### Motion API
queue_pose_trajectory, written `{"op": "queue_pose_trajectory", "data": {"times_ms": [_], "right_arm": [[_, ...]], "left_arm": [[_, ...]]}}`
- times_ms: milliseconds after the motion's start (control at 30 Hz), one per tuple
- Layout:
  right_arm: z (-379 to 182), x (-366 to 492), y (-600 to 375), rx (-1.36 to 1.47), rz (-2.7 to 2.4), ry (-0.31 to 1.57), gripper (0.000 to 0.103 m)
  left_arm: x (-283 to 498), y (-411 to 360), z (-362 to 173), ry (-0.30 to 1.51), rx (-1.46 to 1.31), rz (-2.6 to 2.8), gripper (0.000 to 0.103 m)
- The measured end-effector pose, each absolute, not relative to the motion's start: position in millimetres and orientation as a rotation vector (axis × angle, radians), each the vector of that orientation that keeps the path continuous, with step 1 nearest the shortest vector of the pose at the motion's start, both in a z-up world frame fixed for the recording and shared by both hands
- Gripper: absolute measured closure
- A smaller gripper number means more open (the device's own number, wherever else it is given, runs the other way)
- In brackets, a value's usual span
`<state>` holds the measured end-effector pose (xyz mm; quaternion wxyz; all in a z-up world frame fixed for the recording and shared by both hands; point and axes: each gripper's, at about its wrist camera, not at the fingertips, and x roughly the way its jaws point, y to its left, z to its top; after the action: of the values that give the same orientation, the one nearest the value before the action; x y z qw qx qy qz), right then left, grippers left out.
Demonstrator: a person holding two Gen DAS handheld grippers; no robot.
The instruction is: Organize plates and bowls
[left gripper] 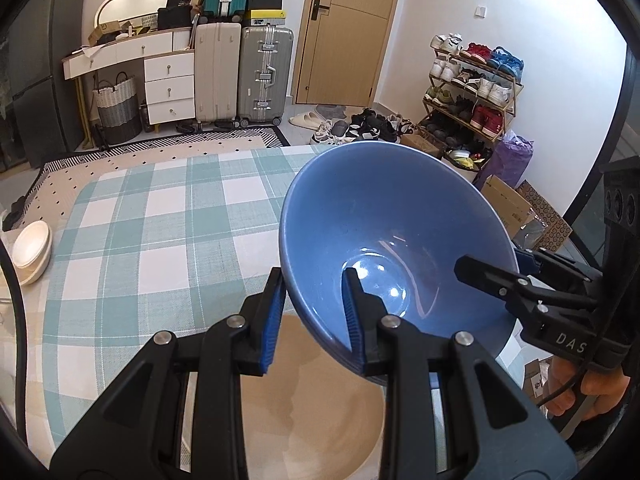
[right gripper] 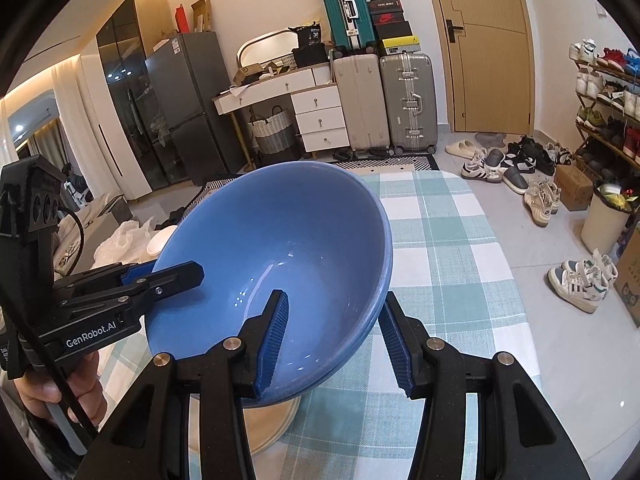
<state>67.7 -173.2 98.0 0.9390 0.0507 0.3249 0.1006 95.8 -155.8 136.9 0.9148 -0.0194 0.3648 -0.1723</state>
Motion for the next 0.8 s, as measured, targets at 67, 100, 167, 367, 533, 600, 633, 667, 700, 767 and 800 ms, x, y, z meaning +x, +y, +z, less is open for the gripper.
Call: {"op": "queue_pose_trajectory", "data": {"times_ms": [67,100,167,367,533,600,633,667,700,767,800], "right_arm": [[100,64,-170,0.101,0.208,0.659,0.054],[101,62,-168,0.102,0.21,0.658,0.054],[101,58,-163,0.102,0.213,0.658,0.054],[99,49,-150,0.121,0.249,0.673,0.054],[95,43,-133,0.106,0.277,0.677,0.054],[93,42,-125,0.102,0.29,0.68,0.054],[91,42,-122,0.101,0.294,0.682,0.054],[90,43,-118,0.1,0.298,0.683,0.054],[88,43,-114,0.096,0.303,0.685,0.054],[85,44,-108,0.096,0.314,0.69,0.054],[83,45,-105,0.094,0.318,0.692,0.054]], "left_arm": [[87,-153,141,0.741,-0.038,-0.352,0.077],[84,-152,142,0.738,-0.037,-0.349,0.077],[74,-148,146,0.73,-0.037,-0.344,0.077],[46,-133,153,0.72,-0.04,-0.318,0.077],[24,-114,154,0.713,-0.05,-0.29,0.077],[17,-106,151,0.716,-0.053,-0.274,0.077],[15,-102,151,0.717,-0.055,-0.269,0.077],[12,-98,150,0.717,-0.056,-0.262,0.077],[8,-94,149,0.717,-0.057,-0.255,0.077],[4,-86,145,0.718,-0.06,-0.243,0.077],[2,-82,143,0.72,-0.061,-0.237,0.077]]}}
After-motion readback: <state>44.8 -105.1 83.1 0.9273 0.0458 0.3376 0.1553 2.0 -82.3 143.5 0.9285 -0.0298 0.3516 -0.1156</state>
